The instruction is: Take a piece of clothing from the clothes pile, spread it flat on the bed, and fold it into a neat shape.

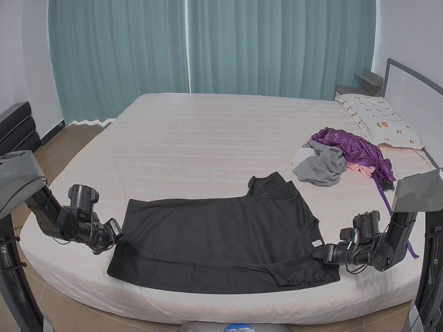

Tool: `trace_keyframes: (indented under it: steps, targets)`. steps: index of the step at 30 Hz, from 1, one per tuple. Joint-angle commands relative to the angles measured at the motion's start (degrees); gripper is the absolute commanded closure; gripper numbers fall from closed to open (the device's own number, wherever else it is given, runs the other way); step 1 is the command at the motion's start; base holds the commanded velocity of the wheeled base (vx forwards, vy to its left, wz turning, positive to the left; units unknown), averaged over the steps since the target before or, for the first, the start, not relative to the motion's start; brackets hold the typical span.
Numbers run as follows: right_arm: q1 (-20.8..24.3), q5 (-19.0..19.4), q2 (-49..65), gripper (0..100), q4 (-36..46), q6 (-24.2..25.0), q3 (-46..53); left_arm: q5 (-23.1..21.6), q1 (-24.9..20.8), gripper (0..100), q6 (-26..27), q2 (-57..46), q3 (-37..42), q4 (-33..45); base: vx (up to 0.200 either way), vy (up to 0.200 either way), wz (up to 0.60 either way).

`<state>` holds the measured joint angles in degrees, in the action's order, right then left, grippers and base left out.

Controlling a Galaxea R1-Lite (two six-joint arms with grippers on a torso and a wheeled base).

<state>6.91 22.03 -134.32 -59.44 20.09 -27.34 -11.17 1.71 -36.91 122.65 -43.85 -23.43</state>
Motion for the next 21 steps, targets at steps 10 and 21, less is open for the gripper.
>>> trace_keyframes:
  steps: [10, 21]
  targets:
    - [-2.1, 0.0, 2.7, 0, 0.6, 0.3, 0.8, 0.0, 0.5, 100, 0.0, -0.1, 0.0, 0.0, 0.000, 0.000, 0.00]
    - [-0.8, 0.0, -0.7, 0, 0.6, 0.4, -2.5, 0.1, 0.6, 100, 0.0, 0.1, -0.1, 0.0, 0.000, 0.000, 0.00]
